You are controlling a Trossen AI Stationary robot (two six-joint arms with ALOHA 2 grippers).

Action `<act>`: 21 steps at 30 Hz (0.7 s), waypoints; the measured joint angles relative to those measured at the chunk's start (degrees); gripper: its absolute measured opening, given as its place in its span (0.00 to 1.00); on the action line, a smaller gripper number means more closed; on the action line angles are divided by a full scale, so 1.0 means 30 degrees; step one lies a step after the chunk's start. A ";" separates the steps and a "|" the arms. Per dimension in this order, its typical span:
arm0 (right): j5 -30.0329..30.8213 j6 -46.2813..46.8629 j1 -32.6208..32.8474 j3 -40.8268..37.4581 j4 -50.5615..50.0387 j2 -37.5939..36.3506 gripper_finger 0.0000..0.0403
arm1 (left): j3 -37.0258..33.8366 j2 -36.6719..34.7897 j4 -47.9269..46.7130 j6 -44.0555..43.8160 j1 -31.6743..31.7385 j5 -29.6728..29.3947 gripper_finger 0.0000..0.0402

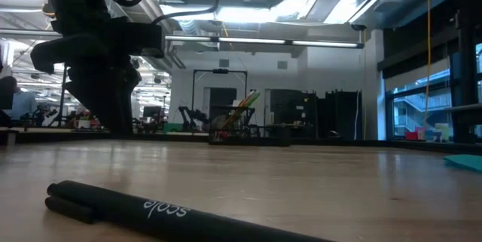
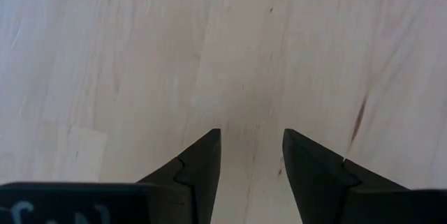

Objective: Pick and place office supplies into organizer
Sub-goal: Put the bottom black pen into the desk organizer

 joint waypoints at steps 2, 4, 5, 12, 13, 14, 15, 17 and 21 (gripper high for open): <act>-0.3026 0.1840 0.0218 -0.1073 -0.1303 -0.1154 0.43 | 0.0000 -0.0001 0.0089 -0.0075 0.0000 0.0000 0.37; -0.4780 0.3444 0.0660 -0.2231 -0.2123 -0.2188 0.43 | 0.0000 -0.0008 0.0152 -0.0083 0.0000 0.0000 0.37; -0.5000 0.4068 0.1033 -0.2923 -0.2367 -0.2575 0.43 | -0.0007 -0.0008 0.0166 -0.0083 0.0000 0.0000 0.37; -0.4477 0.7692 0.4059 -0.8460 -0.2418 -0.6076 0.43 | -0.0007 -0.0015 0.0790 -0.0119 0.0000 -0.0003 0.37; -0.3940 0.8183 0.4610 -0.9430 -0.2126 -0.6527 0.43 | -0.0007 -0.0015 0.0898 -0.0114 0.0000 -0.0007 0.37; -0.3430 0.8668 0.5107 -1.0404 -0.1525 -0.7009 0.43 | -0.0007 -0.0015 0.1118 -0.0035 0.0000 0.0004 0.37; -0.2959 0.9163 0.5633 -1.1372 -0.0859 -0.7454 0.43 | -0.0007 -0.0008 0.1361 0.0174 0.0000 0.0018 0.37; -0.2627 1.0133 0.6610 -1.3385 0.0796 -0.8360 0.43 | -0.0007 -0.0008 0.1916 0.0763 -0.0034 0.0035 0.37; -0.2512 1.2140 0.8445 -1.7665 0.5846 -0.9492 0.43 | -0.0007 -0.0008 0.3419 0.2217 -0.0036 0.0777 0.37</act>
